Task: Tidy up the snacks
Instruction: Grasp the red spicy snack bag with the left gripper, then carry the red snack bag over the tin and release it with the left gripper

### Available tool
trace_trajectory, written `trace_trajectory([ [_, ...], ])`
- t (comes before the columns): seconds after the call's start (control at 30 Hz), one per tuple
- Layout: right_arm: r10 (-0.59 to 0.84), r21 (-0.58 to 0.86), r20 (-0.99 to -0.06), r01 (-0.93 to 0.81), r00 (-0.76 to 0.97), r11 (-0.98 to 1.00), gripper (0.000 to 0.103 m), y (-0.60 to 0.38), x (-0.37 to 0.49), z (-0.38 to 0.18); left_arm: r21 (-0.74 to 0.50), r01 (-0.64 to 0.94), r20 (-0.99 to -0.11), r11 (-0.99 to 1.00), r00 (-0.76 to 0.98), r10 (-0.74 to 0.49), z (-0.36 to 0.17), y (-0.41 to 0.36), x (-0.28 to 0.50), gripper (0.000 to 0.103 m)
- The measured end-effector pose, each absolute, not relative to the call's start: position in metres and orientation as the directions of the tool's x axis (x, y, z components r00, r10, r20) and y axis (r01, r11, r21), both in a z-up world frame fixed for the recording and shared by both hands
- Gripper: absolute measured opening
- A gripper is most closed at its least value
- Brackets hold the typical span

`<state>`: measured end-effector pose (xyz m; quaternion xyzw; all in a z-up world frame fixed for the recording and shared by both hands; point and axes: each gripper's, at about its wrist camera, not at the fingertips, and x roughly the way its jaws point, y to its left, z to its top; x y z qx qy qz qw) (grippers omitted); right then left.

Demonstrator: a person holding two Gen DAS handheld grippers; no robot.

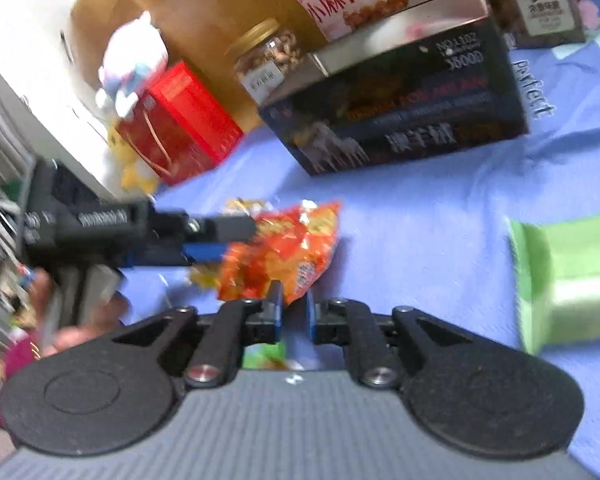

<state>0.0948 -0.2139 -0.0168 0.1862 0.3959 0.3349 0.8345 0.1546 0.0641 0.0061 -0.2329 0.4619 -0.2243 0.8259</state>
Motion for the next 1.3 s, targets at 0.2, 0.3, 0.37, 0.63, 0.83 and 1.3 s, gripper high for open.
trace_trajectory([
  [0.2, 0.711, 0.596, -0.510, -0.397, 0.485, 0.698, 0.047, -0.222, 0.105, -0.014, -0.588, 0.167, -0.666, 0.792, 0.456, -0.591, 0.007, 0.058, 0.148, 0.060],
  [0.3, 0.719, 0.587, -0.513, -0.420, 0.469, 0.693, 0.049, -0.217, 0.109, -0.017, -0.540, 0.180, -0.687, 0.822, 0.470, -0.554, 0.007, 0.049, 0.146, 0.038],
  [0.37, 0.731, 0.602, -0.500, -0.420, 0.464, 0.679, 0.047, -0.215, 0.110, -0.019, -0.517, 0.179, -0.702, 0.837, 0.471, -0.535, 0.006, 0.046, 0.146, 0.025],
  [0.63, 0.731, 0.569, -0.489, -0.461, 0.476, 0.681, 0.005, -0.207, 0.107, -0.014, -0.525, 0.263, -0.661, 0.809, 0.473, -0.583, 0.021, 0.035, 0.148, 0.012],
  [0.83, 0.717, 0.516, -0.489, -0.499, 0.496, 0.697, 0.005, -0.199, 0.102, -0.007, -0.511, 0.262, -0.671, 0.819, 0.474, -0.570, 0.022, 0.031, 0.149, 0.012],
  [1.3, 0.729, 0.690, -0.467, -0.310, 0.500, 0.655, 0.046, -0.249, 0.101, -0.023, -0.594, 0.216, -0.651, 0.775, 0.436, -0.621, 0.008, 0.038, 0.182, 0.036],
])
